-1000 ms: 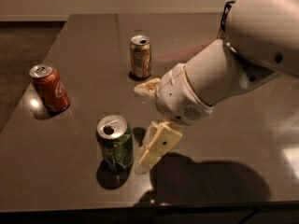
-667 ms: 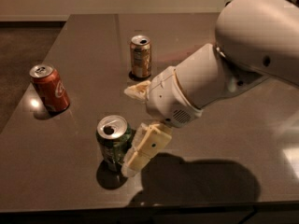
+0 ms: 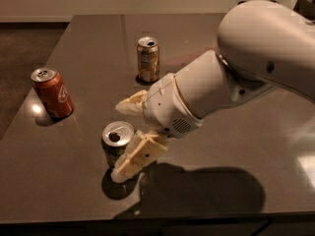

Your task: Move green can near orange can

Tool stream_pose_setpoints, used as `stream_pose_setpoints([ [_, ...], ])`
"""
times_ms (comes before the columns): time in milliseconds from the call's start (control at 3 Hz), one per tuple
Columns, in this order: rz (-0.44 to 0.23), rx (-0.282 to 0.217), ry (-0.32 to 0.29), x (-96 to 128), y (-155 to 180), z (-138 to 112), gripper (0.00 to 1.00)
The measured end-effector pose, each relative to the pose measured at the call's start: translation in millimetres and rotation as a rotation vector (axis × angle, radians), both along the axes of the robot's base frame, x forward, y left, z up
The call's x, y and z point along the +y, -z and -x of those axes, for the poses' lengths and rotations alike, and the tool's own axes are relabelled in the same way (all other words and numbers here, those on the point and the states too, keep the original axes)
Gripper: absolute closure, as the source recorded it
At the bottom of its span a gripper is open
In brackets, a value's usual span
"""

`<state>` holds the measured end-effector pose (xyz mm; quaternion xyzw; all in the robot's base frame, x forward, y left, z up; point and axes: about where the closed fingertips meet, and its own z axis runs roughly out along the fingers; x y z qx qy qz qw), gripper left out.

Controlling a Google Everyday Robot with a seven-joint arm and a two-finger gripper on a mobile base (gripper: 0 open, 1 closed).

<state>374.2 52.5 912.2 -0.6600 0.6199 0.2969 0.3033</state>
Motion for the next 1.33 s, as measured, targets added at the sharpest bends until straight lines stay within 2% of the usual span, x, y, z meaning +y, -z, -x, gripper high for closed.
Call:
stream_pose_setpoints([
  [667, -0.032, 0.023, -0.004, 7.2, -6.2, 2.6, 0.64],
  [1000, -0.016, -0.008, 0.076, -2.0, -16.4, -28.6, 0.87],
  [1333, -0.006, -0.018, 0.191, -22.1, -24.8, -79.9, 1.00],
])
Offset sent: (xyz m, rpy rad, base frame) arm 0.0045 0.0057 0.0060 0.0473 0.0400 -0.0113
